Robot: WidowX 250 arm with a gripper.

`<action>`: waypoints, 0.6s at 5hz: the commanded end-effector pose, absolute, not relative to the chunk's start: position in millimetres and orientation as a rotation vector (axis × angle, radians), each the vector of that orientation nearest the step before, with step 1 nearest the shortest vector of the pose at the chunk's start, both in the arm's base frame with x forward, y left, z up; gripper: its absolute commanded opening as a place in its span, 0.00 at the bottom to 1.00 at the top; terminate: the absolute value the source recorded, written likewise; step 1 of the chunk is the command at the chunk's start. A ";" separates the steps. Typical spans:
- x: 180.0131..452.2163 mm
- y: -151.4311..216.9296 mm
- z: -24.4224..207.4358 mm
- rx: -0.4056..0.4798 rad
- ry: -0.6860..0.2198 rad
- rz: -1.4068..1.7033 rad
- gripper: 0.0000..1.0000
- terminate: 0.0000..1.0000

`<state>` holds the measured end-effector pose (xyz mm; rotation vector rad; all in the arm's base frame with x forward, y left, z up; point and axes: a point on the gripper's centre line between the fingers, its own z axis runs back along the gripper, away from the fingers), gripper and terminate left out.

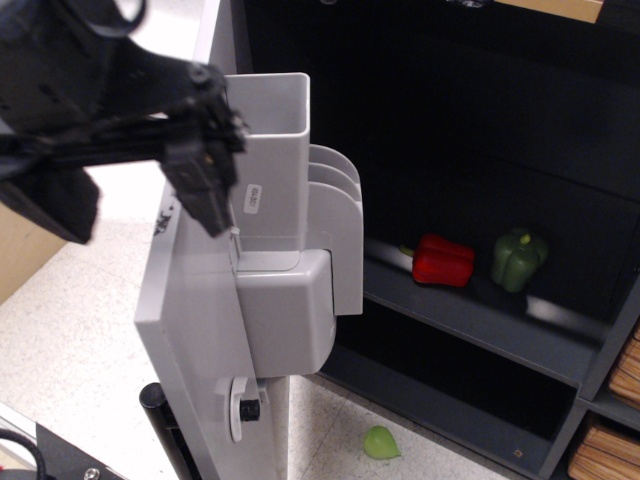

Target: Close fridge

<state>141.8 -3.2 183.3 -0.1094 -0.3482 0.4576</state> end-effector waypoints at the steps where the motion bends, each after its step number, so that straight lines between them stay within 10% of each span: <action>1: 169.0 -20.0 174.3 -0.133 -0.322 0.510 1.00 0.00; 3: 200.7 -62.7 165.9 -0.118 -0.325 0.516 1.00 0.00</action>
